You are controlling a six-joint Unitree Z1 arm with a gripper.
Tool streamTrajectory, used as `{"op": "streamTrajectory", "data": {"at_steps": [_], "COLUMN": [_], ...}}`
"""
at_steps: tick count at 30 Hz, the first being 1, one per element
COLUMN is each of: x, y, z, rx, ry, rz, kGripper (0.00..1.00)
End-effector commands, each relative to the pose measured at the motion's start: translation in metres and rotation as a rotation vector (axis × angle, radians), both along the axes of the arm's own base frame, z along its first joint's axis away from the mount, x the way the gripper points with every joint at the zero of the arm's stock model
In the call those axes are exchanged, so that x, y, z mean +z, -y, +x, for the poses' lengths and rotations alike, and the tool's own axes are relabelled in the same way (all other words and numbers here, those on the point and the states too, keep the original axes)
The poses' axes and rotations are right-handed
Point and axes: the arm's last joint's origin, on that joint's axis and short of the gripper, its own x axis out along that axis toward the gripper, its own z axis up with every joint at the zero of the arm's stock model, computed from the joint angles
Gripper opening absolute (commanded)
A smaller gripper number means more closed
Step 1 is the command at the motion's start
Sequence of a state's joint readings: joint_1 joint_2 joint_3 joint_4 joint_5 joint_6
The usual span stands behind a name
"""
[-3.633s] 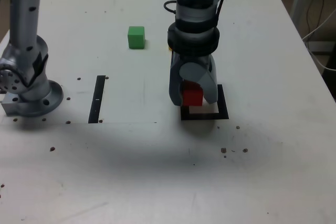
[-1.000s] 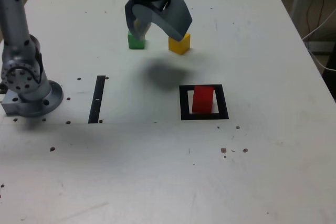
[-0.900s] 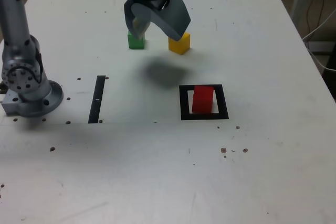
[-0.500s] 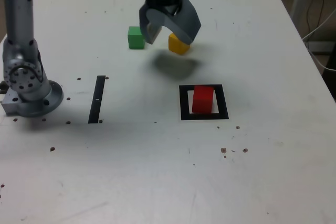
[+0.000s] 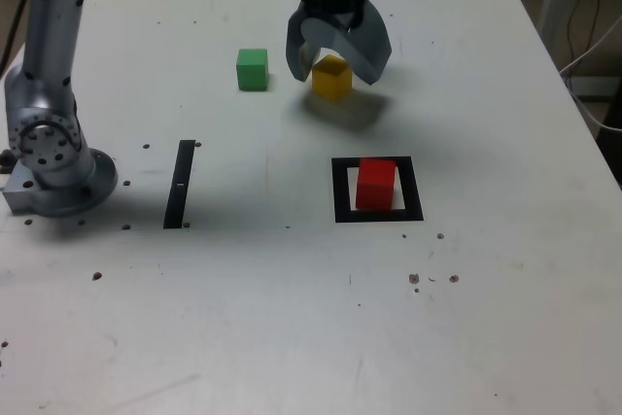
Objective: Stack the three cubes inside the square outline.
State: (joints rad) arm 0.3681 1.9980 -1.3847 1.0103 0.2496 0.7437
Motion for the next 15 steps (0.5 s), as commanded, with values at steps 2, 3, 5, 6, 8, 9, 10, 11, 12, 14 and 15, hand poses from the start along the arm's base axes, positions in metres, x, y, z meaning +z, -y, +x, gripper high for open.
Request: {"op": "streamTrajectory", "data": {"at_steps": [2, 3, 5, 6, 8, 9, 10, 11, 12, 14, 15], "x": [-0.011, -0.013, -0.016, -0.017, -0.019, -0.020, -0.020, -0.021, -0.022, -0.024, -0.025], "y": [-0.001, -0.001, -0.001, -0.002, -0.003, -0.003, -0.004, -0.004, -0.005, -0.006, -0.006], "z": [0.000, 0.000, 0.000, 0.001, 0.003, 0.005, 0.006, 0.007, 0.009, 0.011, 0.012], "rx": [0.003, 0.003, 0.004, 0.004, 0.004, 0.004, 0.004, 0.004, 0.004, 0.004, 0.005], "ry": [-0.017, -0.019, -0.019, -0.018, -0.021, -0.025, -0.029, -0.032, -0.036, -0.042, -0.043], "rz": [-0.005, -0.007, -0.008, -0.008, -0.008, -0.007, -0.007, -0.007, -0.007, -0.006, -0.006], "kGripper": [0.92, 0.91, 0.90, 0.89, 0.87, 0.86, 0.85, 0.84, 0.83, 0.81, 0.79]}}
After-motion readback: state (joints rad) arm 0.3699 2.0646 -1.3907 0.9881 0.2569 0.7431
